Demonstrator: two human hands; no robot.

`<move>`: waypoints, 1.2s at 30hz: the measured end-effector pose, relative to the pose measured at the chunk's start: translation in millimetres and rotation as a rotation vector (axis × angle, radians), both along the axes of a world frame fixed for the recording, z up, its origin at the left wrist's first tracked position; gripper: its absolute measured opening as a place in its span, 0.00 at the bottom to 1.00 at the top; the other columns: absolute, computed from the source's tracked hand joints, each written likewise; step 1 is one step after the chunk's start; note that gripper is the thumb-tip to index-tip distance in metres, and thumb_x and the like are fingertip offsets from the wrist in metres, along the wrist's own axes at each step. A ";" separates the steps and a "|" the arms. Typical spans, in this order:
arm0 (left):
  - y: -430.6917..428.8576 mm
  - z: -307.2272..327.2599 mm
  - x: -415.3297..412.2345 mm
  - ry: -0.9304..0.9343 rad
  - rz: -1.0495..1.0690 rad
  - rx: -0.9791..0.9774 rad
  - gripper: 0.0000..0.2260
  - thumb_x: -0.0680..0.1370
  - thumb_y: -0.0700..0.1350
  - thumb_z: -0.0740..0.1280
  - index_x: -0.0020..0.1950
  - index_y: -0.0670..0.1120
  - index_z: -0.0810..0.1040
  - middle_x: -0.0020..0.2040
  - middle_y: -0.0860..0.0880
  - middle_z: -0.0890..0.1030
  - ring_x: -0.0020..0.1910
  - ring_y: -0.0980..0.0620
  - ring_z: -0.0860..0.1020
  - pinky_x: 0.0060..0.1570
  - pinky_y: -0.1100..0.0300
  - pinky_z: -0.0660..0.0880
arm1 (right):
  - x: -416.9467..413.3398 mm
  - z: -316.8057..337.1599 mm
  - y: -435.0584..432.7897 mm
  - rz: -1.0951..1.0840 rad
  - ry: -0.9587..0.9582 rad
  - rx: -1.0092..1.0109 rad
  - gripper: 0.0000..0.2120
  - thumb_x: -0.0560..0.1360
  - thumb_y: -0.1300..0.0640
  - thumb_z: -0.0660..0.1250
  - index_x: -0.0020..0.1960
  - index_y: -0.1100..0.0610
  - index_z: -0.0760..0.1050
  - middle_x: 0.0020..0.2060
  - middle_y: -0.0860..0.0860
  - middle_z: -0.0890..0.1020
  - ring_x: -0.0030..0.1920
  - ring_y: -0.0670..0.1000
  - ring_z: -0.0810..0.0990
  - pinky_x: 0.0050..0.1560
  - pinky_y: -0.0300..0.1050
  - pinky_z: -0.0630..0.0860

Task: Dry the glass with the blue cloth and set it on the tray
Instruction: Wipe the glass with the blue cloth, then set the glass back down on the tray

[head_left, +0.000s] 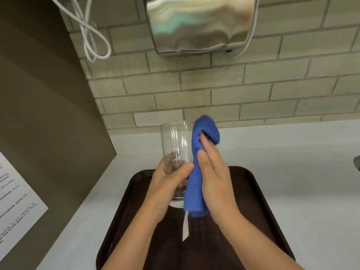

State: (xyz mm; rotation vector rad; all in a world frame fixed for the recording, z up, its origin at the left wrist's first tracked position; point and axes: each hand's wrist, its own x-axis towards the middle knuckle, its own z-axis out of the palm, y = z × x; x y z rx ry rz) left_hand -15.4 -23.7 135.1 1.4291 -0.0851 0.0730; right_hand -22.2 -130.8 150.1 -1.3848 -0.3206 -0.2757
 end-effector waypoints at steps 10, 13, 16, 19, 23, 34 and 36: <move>-3.0 17.6 28.8 -0.181 0.240 0.112 0.19 0.63 0.49 0.74 0.50 0.59 0.71 0.48 0.51 0.79 0.42 0.53 0.80 0.33 0.66 0.76 | 43.0 16.1 -2.0 0.170 0.372 0.122 0.13 0.79 0.54 0.53 0.51 0.55 0.75 0.48 0.59 0.80 0.47 0.57 0.80 0.52 0.51 0.76; -6.1 13.6 32.7 -0.176 0.239 0.169 0.20 0.60 0.53 0.73 0.48 0.61 0.70 0.47 0.54 0.78 0.43 0.53 0.80 0.35 0.65 0.76 | 46.6 12.3 -14.2 0.194 0.408 0.057 0.13 0.79 0.55 0.53 0.52 0.56 0.75 0.48 0.59 0.81 0.46 0.56 0.80 0.49 0.48 0.77; -11.5 4.1 33.8 -0.173 0.251 0.152 0.23 0.61 0.51 0.73 0.53 0.57 0.70 0.50 0.50 0.77 0.47 0.50 0.79 0.46 0.55 0.77 | 48.6 8.8 -33.3 0.203 0.393 -0.014 0.12 0.79 0.58 0.54 0.51 0.60 0.75 0.45 0.61 0.80 0.42 0.57 0.78 0.45 0.48 0.76; -8.6 -2.7 37.4 -0.188 0.315 0.141 0.25 0.66 0.44 0.75 0.58 0.52 0.68 0.50 0.52 0.75 0.51 0.48 0.77 0.50 0.54 0.77 | 44.7 -3.7 -60.0 0.207 0.493 0.108 0.12 0.78 0.57 0.55 0.51 0.62 0.74 0.35 0.57 0.83 0.35 0.53 0.81 0.34 0.40 0.79; -4.5 -19.2 38.4 -0.158 0.290 0.142 0.27 0.65 0.42 0.76 0.58 0.55 0.68 0.50 0.56 0.75 0.52 0.55 0.76 0.46 0.68 0.74 | 35.5 -23.0 -96.8 0.186 0.588 0.344 0.14 0.79 0.55 0.53 0.43 0.61 0.73 0.23 0.52 0.83 0.25 0.47 0.81 0.21 0.35 0.75; -5.7 -91.8 38.2 -0.020 0.209 0.321 0.33 0.60 0.41 0.79 0.60 0.50 0.67 0.56 0.50 0.76 0.55 0.55 0.76 0.49 0.67 0.73 | 6.6 -49.3 -146.9 0.098 0.636 0.524 0.25 0.76 0.50 0.57 0.26 0.56 0.82 0.22 0.49 0.82 0.26 0.44 0.82 0.24 0.35 0.77; -4.4 -101.2 41.2 -0.003 0.210 0.331 0.34 0.59 0.41 0.79 0.59 0.51 0.66 0.53 0.54 0.75 0.51 0.60 0.76 0.42 0.74 0.73 | 2.5 -53.4 -150.1 0.078 0.661 0.554 0.23 0.75 0.48 0.59 0.28 0.55 0.82 0.24 0.49 0.83 0.27 0.45 0.82 0.25 0.37 0.78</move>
